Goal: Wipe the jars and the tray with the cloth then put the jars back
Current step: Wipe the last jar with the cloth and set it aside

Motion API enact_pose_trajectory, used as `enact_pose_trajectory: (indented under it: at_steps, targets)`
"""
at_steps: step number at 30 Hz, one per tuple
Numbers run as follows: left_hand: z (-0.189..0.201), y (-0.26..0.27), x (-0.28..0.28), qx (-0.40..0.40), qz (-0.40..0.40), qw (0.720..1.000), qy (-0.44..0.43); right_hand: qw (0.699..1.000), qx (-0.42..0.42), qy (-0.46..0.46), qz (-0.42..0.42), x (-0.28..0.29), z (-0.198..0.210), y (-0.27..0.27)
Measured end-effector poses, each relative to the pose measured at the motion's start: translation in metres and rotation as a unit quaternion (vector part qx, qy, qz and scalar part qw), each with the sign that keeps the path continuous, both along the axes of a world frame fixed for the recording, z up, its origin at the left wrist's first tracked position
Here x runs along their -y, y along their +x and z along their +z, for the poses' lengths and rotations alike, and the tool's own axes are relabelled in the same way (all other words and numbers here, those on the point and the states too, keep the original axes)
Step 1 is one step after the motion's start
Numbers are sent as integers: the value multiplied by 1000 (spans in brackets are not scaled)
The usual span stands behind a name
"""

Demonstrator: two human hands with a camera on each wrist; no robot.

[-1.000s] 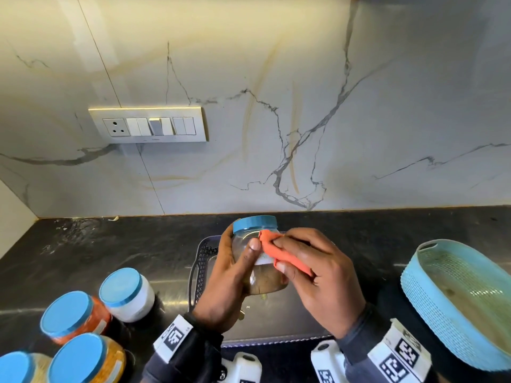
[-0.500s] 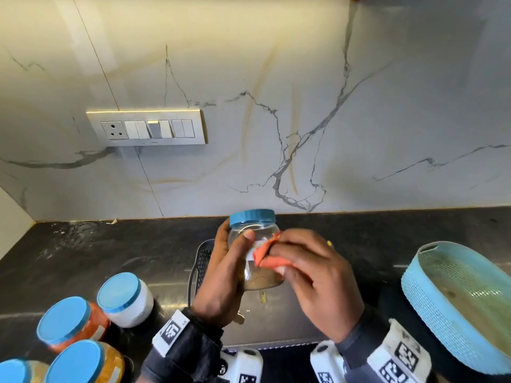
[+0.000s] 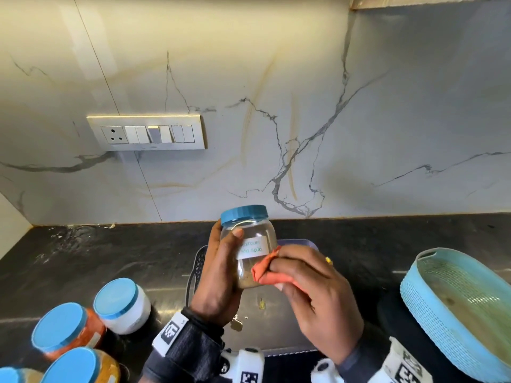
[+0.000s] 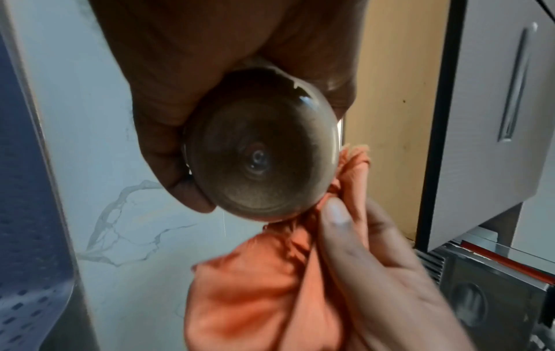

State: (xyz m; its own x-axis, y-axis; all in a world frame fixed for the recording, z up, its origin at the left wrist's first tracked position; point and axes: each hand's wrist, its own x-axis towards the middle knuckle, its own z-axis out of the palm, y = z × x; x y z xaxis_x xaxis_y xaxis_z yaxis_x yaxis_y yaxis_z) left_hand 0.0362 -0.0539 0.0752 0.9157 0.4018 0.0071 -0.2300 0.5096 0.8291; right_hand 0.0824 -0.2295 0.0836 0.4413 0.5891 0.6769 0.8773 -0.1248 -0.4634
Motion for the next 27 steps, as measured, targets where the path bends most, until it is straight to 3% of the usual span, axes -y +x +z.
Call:
enact_pose_trajectory:
  at_steps: [3, 7, 15, 21, 23, 27]
  targets:
    - [-2, -3, 6, 1, -14, 1000, 3, 1000, 1, 11, 20, 0, 4, 11]
    - [-1, -5, 17, 7, -27, 1000, 14, 988, -118, 102, -1, -9, 18, 38]
    - [4, -5, 3, 13, -15, 1000, -17, 998, -19, 53, 34, 1, 5, 7]
    - [3, -6, 17, 33, -49, 998, 0, 964, -219, 152, 20, -8, 13, 37]
    - [5, -4, 13, 31, -45, 998, -21, 969, -200, 145, 13, -6, 13, 26]
    - [8, -1, 6, 31, -37, 997, -57, 992, -65, 110, 3, -3, 10, 5]
